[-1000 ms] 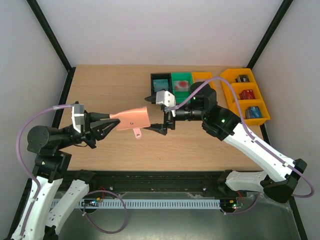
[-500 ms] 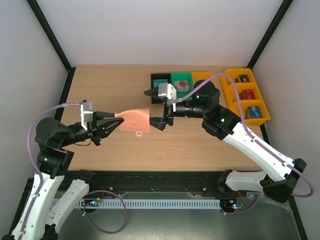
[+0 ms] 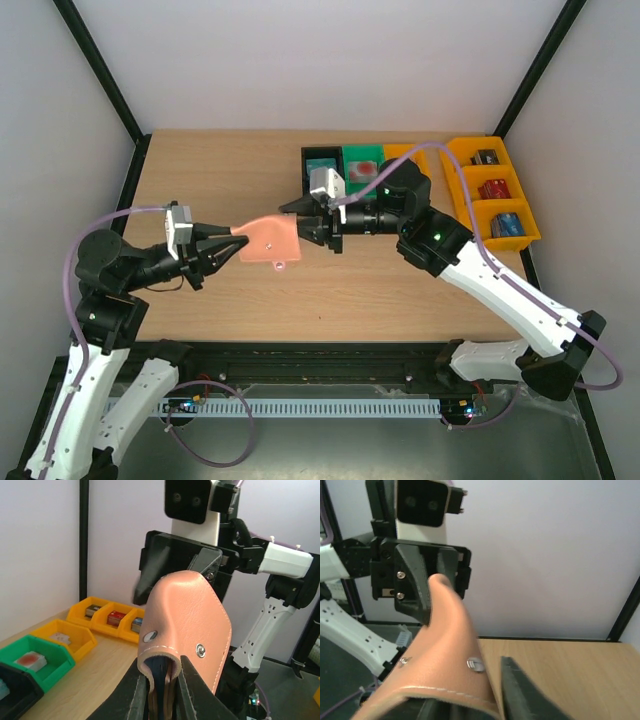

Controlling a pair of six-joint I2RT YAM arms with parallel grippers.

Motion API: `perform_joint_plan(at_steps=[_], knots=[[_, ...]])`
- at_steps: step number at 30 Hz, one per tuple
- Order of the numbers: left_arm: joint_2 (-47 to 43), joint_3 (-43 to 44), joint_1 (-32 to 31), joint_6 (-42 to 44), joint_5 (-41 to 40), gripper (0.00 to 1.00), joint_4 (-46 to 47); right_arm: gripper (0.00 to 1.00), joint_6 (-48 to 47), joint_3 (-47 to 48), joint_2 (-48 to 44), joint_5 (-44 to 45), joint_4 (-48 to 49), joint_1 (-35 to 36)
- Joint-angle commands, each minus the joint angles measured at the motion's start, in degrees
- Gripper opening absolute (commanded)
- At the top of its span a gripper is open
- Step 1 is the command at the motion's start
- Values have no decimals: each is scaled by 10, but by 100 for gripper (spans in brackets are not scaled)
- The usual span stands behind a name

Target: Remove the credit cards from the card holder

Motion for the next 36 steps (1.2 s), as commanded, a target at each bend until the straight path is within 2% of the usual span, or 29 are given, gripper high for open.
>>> perform_joint_plan(at_steps=[1, 2, 3, 4, 5, 6, 7, 8, 11, 13, 17, 20, 23, 27, 32, 36], knots=[[0, 1, -2, 28, 36, 2, -34, 9, 15, 28, 5, -19, 23, 0], [-3, -1, -2, 30, 33, 2, -34, 3, 21, 27, 4, -15, 25, 0], [-5, -3, -1, 32, 30, 10, -32, 2, 33, 26, 3, -6, 30, 0], [-10, -5, -1, 34, 23, 29, -27, 2, 49, 25, 3, 6, 36, -1], [-17, -8, 0, 34, 15, 58, -19, 2, 69, 26, 5, 19, 45, -1], [-26, -13, 2, 35, 5, 81, -12, 2, 93, 29, 7, 29, 56, -3], [-36, -17, 5, 40, -3, 96, -6, 2, 122, 32, 8, 35, 69, -7], [-48, -22, 10, 50, -11, 99, -4, 1, 164, 34, 9, 39, 89, -13], [-87, -44, 18, 94, -45, 100, -1, 2, 315, 36, 20, 29, 163, -34], [-101, -63, 18, 104, -73, 99, 1, 2, 399, 50, 36, 19, 177, -39], [-101, -86, 18, 78, -103, 99, 42, 2, 488, 46, 56, -5, 204, -34], [-85, -101, 18, 2, -118, 96, 132, 2, 474, 9, 45, 4, 245, -9], [-65, -114, 15, -78, -97, 95, 228, 2, 462, -3, 40, 12, 267, 10], [-49, -123, 4, -123, -81, 96, 273, 1, 462, -14, 45, 3, 302, 27], [-44, -115, -2, -133, -61, 83, 290, 2, 462, -16, 60, -4, 309, 32], [-44, -115, -2, -162, -98, 68, 298, 2, 437, -18, 70, -16, 308, 37]])
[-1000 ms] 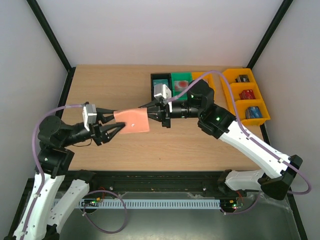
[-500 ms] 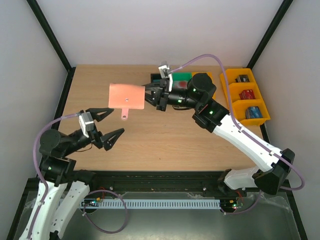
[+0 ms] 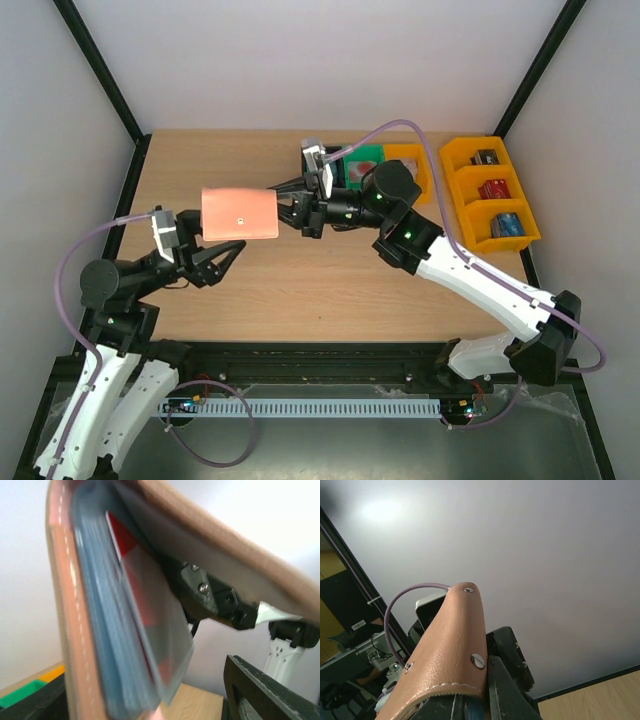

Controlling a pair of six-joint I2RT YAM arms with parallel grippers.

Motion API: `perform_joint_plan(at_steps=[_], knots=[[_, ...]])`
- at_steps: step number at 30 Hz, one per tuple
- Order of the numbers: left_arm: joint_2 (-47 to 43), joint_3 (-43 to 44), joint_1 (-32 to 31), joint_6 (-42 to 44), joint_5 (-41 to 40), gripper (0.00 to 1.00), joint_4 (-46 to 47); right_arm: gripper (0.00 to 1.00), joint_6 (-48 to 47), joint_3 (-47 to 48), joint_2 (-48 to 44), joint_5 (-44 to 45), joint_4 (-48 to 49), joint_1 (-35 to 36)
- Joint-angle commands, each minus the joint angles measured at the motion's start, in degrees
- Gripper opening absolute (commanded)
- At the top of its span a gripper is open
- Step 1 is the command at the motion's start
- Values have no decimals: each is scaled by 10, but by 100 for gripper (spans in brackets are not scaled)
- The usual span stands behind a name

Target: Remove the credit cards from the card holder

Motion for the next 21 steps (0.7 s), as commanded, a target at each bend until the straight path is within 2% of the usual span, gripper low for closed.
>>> perform_joint_plan(at_steps=[1, 4, 5, 6, 9, 10, 11, 13, 14, 18, 21], knots=[[1, 3, -1, -56, -27, 66, 53, 2, -25, -2, 14, -22, 38, 11], [5, 2, 0, -79, -25, 63, 73, 2, -40, -3, 17, -18, 30, 15], [5, 2, 0, -77, -23, 57, 72, 2, -42, -4, 18, -17, 29, 15], [4, 2, 0, -74, -21, 47, 70, 2, -42, -4, 19, -18, 31, 15], [-2, -1, 1, -65, -22, 5, 58, 2, -40, -4, 21, -27, 38, 15], [-4, -1, 2, -62, -25, 3, 50, 2, -46, -2, 20, -25, 30, 15], [-7, 0, 2, -55, -31, 2, 38, 9, -64, 4, 17, -8, -7, 15], [-13, 3, 5, -17, -63, 2, -25, 42, -129, 20, 3, 65, -79, 14], [-15, 5, 4, 7, -91, 2, -63, 55, -159, 22, -6, 105, -104, 15], [0, 28, 4, 115, -189, 2, -220, 77, -246, 37, -19, 205, -185, 15], [38, 81, 2, 190, -241, 2, -341, 82, -297, 82, 11, 230, -263, 14]])
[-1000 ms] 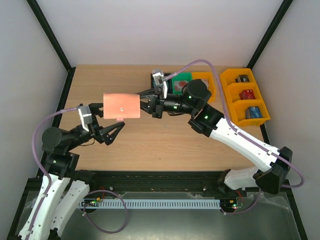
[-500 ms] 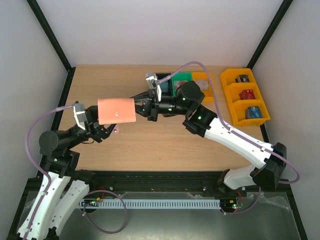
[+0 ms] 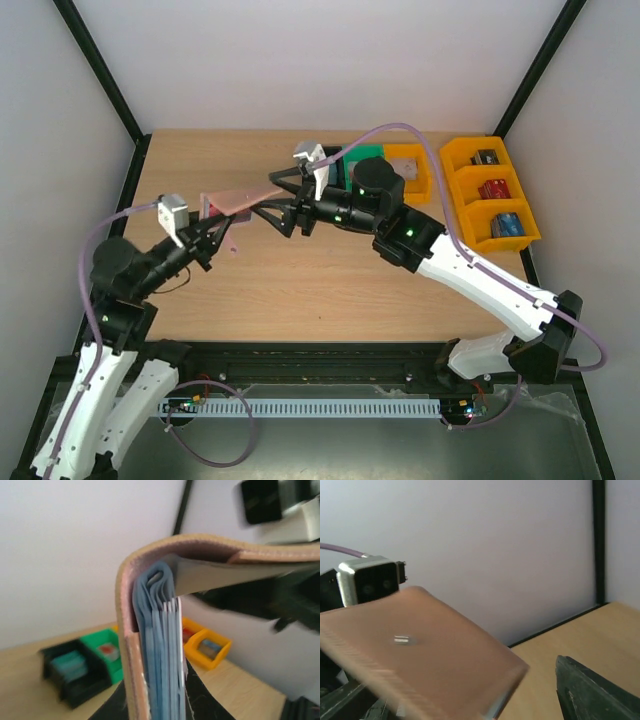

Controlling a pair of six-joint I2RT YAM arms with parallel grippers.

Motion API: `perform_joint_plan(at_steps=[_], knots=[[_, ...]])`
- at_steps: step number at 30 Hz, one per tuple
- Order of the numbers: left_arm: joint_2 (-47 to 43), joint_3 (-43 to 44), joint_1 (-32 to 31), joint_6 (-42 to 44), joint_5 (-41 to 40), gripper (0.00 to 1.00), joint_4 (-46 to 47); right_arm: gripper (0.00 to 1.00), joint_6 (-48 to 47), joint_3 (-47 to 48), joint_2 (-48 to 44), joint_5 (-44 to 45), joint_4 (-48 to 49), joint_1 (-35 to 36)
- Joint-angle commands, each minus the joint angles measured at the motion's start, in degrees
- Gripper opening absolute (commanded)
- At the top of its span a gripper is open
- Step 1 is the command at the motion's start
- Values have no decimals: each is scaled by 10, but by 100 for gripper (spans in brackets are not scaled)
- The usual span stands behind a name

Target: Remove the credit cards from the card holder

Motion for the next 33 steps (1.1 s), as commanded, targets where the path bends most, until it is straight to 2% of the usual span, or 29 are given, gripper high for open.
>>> perform_joint_plan(at_steps=[1, 3, 8, 11, 13, 15, 18, 20, 23, 27, 33], knots=[[50, 76, 0, 142, -105, 2, -218, 82, -114, 74, 14, 82, -121, 4], [69, 109, -3, 170, -86, 2, -268, 82, -130, 82, 30, 78, -139, 3], [71, 149, -4, 225, 57, 2, -314, 80, -165, 85, 29, 59, -149, 4], [77, 151, -4, 222, 80, 2, -320, 81, -198, 86, 23, 9, -164, 3], [88, 152, -4, 202, 62, 2, -322, 84, -217, 92, 19, -10, -189, 3], [97, 154, -4, 192, 8, 2, -321, 87, -231, 88, 11, -4, -201, 4], [108, 161, -4, 177, -123, 2, -317, 90, -230, 60, -1, 55, -169, 5], [121, 179, -4, 175, -165, 2, -327, 92, -229, 29, -2, 111, -126, 16], [135, 196, -4, 163, -141, 2, -345, 100, -285, -3, 5, 179, -84, 51], [135, 192, -4, 154, -110, 2, -340, 99, -348, 4, 37, 232, -54, 93], [134, 187, -4, 157, -103, 2, -339, 99, -370, 21, 82, 331, -7, 118]])
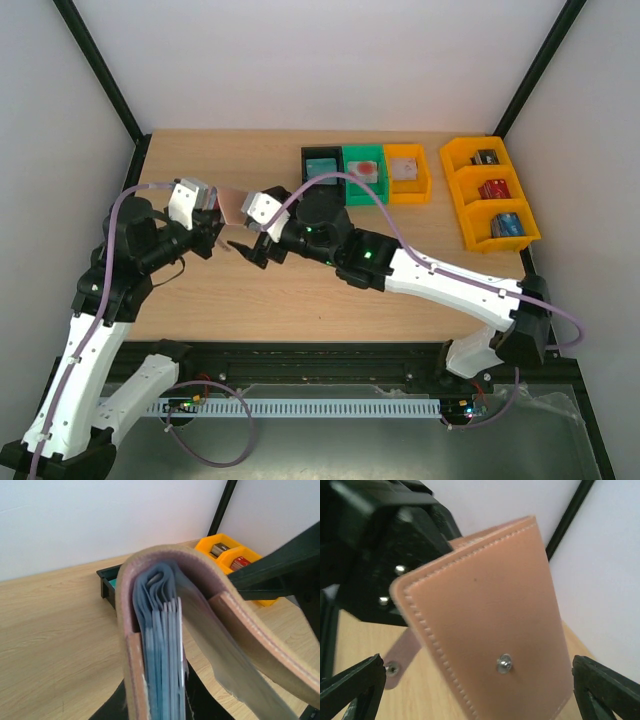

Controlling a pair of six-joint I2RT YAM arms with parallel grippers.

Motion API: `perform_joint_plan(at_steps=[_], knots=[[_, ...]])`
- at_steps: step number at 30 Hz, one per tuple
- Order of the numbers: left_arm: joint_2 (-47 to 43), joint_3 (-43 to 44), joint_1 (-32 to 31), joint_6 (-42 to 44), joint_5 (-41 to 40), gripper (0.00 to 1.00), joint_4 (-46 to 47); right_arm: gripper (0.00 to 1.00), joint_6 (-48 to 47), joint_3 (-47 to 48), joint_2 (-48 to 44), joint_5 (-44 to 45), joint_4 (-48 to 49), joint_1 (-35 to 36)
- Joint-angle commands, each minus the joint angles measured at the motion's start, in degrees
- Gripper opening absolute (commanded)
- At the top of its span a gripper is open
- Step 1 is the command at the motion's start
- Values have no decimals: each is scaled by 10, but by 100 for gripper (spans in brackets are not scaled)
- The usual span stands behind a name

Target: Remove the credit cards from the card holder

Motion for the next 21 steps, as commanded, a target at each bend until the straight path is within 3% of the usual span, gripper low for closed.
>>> perform_joint_plan(at_steps=[1, 3, 8, 11, 13, 17, 18, 21], knots=[[-4, 9, -2, -8, 13, 2, 9, 99, -35, 27, 32, 119, 58, 9], [-6, 9, -2, -6, 14, 2, 7, 98, -24, 43, 43, 158, 49, 9], [-13, -1, -3, 18, 19, 2, 2, 59, -8, 39, 32, 222, 67, 6], [-18, -20, -7, 41, 9, 2, 0, 53, 4, 51, 31, 213, 43, 2], [-21, -26, -9, 62, 13, 2, -4, 45, 8, 57, 31, 197, 27, -1], [-25, -32, -14, 116, 39, 2, -22, 8, 14, 70, 30, 117, -8, -7], [-26, -34, -15, 135, 50, 2, -30, 2, 18, 73, 29, 97, -17, -10], [-33, -37, -15, 145, 85, 2, -38, 2, 41, 80, 19, 40, -36, -31]])
